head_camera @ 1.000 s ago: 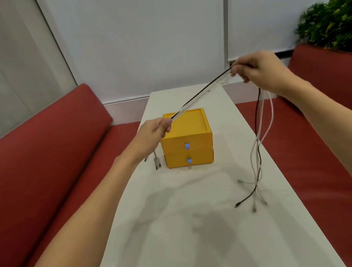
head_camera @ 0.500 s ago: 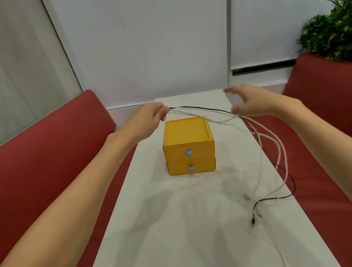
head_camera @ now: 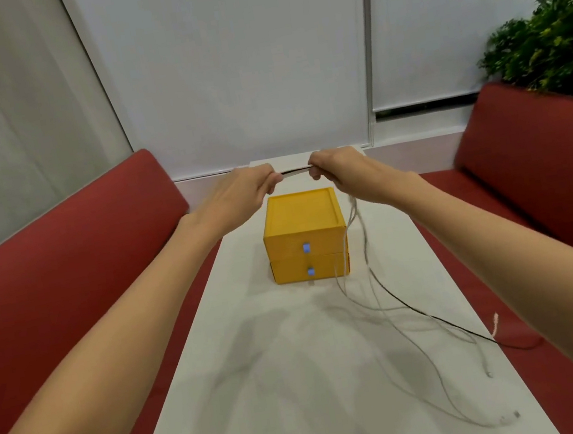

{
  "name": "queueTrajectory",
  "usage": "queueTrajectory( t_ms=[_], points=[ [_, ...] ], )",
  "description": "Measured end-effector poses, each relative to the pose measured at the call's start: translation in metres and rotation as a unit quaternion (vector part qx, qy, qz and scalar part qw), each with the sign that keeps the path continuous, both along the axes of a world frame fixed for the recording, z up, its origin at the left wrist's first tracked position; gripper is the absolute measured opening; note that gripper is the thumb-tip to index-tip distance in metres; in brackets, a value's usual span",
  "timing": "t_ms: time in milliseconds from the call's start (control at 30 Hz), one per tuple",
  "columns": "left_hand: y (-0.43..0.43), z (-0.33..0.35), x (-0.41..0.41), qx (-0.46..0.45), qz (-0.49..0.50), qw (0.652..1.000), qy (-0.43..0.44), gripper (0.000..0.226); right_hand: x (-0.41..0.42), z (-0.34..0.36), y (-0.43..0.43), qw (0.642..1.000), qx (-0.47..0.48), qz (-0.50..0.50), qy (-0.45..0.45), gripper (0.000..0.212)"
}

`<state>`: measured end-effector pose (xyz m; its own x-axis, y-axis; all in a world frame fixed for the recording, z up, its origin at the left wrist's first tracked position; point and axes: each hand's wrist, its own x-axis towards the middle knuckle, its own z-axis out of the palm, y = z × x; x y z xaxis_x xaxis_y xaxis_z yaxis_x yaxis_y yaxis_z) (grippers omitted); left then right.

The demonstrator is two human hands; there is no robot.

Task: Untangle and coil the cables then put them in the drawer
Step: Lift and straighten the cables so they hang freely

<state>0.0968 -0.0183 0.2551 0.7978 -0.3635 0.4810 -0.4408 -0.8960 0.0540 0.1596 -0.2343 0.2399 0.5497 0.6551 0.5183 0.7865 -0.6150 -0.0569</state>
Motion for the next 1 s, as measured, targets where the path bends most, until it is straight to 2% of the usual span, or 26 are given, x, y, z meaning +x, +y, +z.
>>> queueTrajectory(
  t_ms=[167,233,300,367,467,700,900,1000],
  points=[
    [0.028,-0.011,-0.004,0.124,0.1,0.973,-0.164,0.029,0.013,-0.001,-0.02,0.999,0.01,-0.044,0.007,0.019],
    [0.041,-0.012,-0.003,0.13,0.145,0.959,-0.208,0.034,0.016,-0.001,-0.028,0.998,0.022,-0.064,0.014,0.019],
    [0.058,-0.018,0.001,0.118,0.168,0.954,-0.216,0.035,0.017,0.001,-0.038,0.995,0.043,-0.084,0.026,0.02],
    [0.072,-0.023,0.003,0.093,0.204,0.95,-0.217,0.033,0.018,0.001,-0.047,0.989,0.07,-0.12,0.053,0.021],
    [0.087,-0.029,0.0,0.046,0.272,0.946,-0.173,0.03,0.021,-0.004,-0.062,0.979,0.086,-0.171,0.066,0.022],
    [0.131,-0.042,-0.01,-0.008,0.421,0.902,-0.101,0.037,0.025,-0.03,-0.1,0.953,0.086,-0.272,0.098,0.029],
    [0.143,-0.017,-0.013,-0.017,0.445,0.89,-0.094,0.036,0.034,-0.074,-0.107,0.927,0.139,-0.316,0.144,0.012],
    [0.15,0.005,-0.01,-0.004,0.436,0.892,-0.115,0.035,0.03,-0.105,-0.113,0.908,0.163,-0.339,0.185,0.014]
  ],
)
